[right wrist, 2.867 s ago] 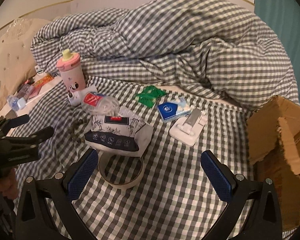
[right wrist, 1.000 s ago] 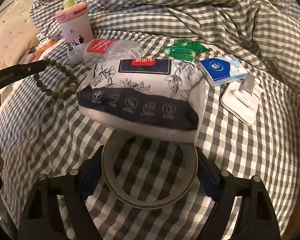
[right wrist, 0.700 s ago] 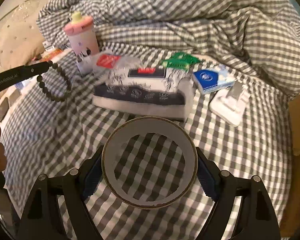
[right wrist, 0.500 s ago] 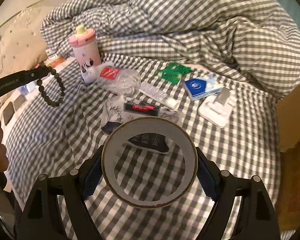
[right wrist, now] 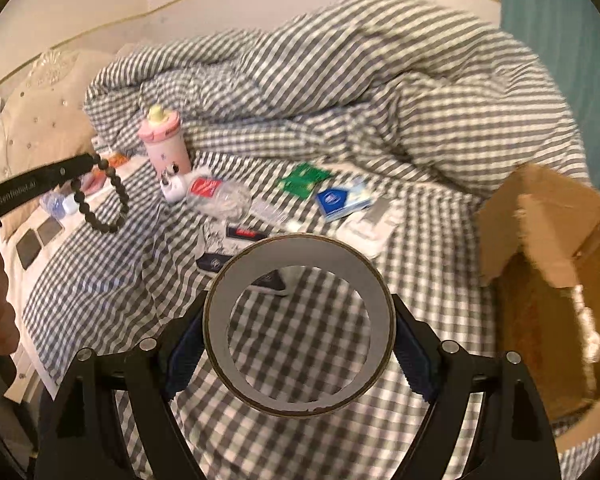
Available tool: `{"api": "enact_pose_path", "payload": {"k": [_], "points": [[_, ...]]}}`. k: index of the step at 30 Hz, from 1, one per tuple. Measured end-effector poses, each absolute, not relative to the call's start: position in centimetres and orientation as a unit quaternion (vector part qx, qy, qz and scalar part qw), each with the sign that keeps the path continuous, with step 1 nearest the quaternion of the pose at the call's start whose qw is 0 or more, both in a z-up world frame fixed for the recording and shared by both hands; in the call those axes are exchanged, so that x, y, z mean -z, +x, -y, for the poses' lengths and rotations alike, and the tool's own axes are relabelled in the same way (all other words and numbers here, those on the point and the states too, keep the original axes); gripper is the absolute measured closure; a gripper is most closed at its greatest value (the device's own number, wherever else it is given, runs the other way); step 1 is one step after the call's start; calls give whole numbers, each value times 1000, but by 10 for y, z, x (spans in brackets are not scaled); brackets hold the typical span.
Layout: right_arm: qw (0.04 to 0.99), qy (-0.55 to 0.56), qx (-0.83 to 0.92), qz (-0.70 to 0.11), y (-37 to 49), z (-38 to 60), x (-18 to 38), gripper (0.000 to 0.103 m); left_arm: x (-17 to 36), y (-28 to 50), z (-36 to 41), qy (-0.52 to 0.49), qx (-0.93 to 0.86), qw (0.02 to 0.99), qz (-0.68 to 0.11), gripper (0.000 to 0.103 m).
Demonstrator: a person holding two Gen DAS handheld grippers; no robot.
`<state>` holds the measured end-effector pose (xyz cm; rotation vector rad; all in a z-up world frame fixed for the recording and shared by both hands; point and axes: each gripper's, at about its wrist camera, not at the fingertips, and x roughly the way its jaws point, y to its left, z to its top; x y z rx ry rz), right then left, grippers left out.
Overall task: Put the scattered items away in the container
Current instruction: 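Carry the bracelet and tape roll with both tools over the cardboard box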
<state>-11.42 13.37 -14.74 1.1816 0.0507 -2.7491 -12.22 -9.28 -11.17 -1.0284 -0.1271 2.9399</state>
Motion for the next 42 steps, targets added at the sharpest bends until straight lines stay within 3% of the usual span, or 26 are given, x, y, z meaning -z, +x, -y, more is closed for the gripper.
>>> {"api": "enact_pose_path", "payload": {"k": [18,42], "points": [[0,285,959,6,-23,-225,52,20,44,-66,-16,-281,-955,92,5,92],[-105,231,967,28,43,-341,17,20,19,-34,-161,-265,-944,193,-30,92]]}}
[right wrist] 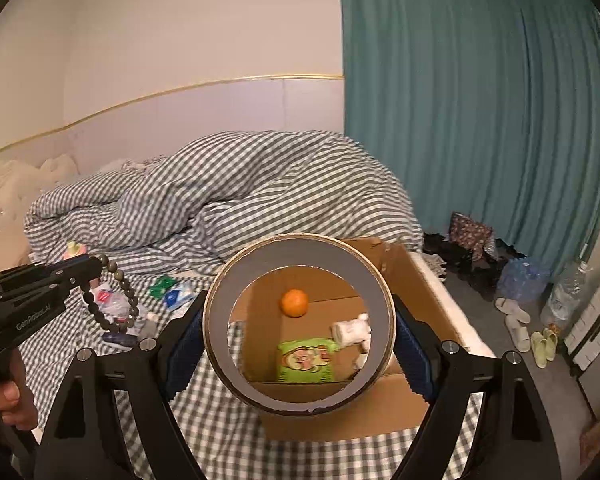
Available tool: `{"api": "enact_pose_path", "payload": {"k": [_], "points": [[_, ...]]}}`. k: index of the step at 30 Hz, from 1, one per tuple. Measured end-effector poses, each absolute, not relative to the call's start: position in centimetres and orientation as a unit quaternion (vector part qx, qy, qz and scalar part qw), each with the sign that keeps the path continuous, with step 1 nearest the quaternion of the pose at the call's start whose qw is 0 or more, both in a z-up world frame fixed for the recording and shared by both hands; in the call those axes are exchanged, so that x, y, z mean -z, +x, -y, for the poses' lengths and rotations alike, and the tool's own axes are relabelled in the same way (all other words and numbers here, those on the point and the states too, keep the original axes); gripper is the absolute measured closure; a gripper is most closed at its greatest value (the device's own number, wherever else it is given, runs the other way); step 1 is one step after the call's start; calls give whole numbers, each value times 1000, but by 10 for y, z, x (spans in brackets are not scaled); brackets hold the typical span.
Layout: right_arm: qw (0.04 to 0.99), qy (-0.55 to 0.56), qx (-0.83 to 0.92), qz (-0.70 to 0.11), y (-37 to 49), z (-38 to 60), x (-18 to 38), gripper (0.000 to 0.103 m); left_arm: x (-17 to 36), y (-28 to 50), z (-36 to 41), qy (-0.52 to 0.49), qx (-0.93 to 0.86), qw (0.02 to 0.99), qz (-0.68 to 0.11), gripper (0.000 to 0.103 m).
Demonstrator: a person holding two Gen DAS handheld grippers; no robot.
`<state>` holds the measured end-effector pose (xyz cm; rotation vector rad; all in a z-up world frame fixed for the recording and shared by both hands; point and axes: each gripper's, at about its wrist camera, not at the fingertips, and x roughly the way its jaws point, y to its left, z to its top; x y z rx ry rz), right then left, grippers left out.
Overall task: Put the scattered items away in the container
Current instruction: 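Carry the bracelet and tape roll with both tools over the cardboard box, then release the bracelet and tape roll into the box, opening both tools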
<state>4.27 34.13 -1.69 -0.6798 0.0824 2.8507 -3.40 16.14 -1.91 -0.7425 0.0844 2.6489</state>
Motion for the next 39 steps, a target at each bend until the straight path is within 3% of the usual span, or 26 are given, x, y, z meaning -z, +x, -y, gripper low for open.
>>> {"api": "enact_pose_path", "payload": {"k": [23,36,39], "points": [[167,-226,-959,-38,40,-429,26,20,29,-52,-279,-270,-918,284,-61,92],[167,-270,-947,-42,6,-460,61,20,83,-89,-341,-328,-887,312,-91,91],[165,-278,-945,-47,-2,-464,69,20,93,-95,-345,-340,-883,311,-94,86]]}}
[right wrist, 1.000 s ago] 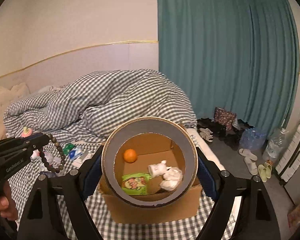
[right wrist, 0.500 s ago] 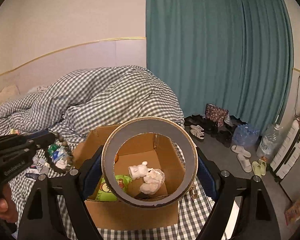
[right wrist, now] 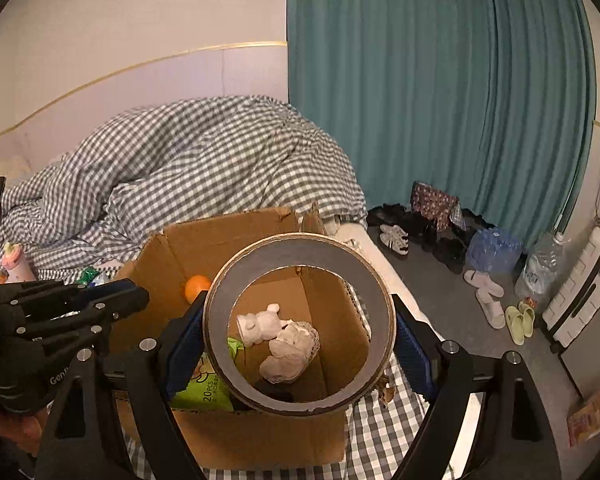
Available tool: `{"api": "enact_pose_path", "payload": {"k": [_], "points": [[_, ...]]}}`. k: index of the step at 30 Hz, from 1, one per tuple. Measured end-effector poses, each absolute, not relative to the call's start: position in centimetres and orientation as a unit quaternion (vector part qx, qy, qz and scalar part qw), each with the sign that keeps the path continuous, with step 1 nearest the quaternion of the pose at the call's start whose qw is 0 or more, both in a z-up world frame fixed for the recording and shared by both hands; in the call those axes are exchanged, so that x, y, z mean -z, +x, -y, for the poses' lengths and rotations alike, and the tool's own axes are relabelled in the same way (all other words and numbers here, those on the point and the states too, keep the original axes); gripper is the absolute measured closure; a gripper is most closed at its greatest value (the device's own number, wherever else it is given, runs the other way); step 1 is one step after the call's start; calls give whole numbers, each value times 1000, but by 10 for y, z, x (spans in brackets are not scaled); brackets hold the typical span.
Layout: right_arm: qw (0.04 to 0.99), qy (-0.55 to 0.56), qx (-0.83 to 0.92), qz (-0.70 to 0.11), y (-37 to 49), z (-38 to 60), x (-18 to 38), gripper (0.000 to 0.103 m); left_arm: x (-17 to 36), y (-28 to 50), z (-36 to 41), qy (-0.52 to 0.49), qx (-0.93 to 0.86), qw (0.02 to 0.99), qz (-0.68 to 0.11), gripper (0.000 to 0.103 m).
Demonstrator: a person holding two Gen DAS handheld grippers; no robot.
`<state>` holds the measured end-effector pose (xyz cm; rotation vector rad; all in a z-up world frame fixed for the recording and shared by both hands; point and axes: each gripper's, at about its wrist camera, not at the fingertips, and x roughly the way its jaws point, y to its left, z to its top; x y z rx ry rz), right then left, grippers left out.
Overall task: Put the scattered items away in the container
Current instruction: 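Release the bracelet and tape roll into the box, opening both tools, then move both tools back to the bed toward the floss bottle and wipes pack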
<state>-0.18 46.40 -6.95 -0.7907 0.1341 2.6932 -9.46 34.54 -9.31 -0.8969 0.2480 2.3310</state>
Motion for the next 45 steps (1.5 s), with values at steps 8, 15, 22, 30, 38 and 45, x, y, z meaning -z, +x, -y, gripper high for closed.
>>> {"api": "enact_pose_path", "payload": {"k": [8,15,22,30,38,45], "points": [[148,-306,-939,-46,-29,-462,92,20,96,-106,-331,-336,-891,295,-82,51],[119,-340,-932,-40,-60,-442,113,20,88,-114,-301,-322,-905,270,-69,21],[110,-384,-916,-30,-84,-427,137,20,83,-130,-263,-320,-918,232,-41,6],[138,-379,-915,-26,-91,-412,131,5,77,-135,-225,-318,-924,213,-21,6],[148,-318,-936,-19,-79,-384,89,3,62,-125,-186,-304,-932,196,-8,5],[123,-255,-959,5,-69,-335,48,0,48,-114,-134,-287,-943,165,7,0]]}}
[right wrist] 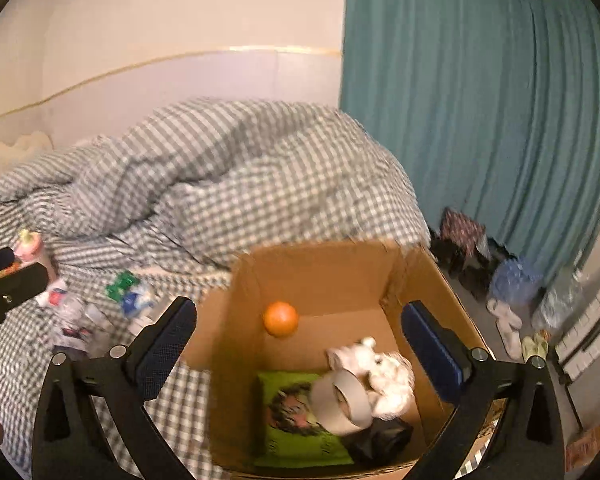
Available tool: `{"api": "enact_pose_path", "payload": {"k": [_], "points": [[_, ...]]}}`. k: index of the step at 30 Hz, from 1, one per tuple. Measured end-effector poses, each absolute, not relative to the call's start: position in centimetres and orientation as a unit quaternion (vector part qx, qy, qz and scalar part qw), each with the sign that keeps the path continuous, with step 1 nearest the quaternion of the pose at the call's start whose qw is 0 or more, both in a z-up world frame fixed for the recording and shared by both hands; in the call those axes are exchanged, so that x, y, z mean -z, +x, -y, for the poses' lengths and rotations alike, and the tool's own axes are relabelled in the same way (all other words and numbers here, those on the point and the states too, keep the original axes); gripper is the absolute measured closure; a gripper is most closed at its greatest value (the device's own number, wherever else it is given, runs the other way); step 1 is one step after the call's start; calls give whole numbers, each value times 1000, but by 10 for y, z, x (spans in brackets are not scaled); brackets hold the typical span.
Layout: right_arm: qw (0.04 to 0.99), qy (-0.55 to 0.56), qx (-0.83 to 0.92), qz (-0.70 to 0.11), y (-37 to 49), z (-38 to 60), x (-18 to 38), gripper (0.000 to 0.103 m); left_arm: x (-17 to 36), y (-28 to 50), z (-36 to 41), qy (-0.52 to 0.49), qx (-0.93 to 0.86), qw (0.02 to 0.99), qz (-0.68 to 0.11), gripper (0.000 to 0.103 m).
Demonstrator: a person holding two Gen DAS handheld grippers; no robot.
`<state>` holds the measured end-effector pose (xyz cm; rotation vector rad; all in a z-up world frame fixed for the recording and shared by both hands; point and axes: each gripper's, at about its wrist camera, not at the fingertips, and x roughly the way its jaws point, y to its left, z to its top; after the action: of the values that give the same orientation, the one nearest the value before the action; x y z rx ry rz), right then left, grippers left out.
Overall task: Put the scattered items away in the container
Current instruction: 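Move both tools back to the bed toward the floss bottle and wipes pack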
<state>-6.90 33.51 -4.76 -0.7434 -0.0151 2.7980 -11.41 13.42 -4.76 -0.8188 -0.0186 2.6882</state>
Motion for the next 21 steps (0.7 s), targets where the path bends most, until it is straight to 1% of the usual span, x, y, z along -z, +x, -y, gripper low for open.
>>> {"api": "enact_pose_path", "payload": {"k": [10,21], "points": [[106,-175,-978,28,-48,-280,9,0,36,-102,-66,-280,-954,108,14,0],[84,-143,-985,38,-39,-234,-15,0,24,-81,-1,-262,-964,43,20,0]]}}
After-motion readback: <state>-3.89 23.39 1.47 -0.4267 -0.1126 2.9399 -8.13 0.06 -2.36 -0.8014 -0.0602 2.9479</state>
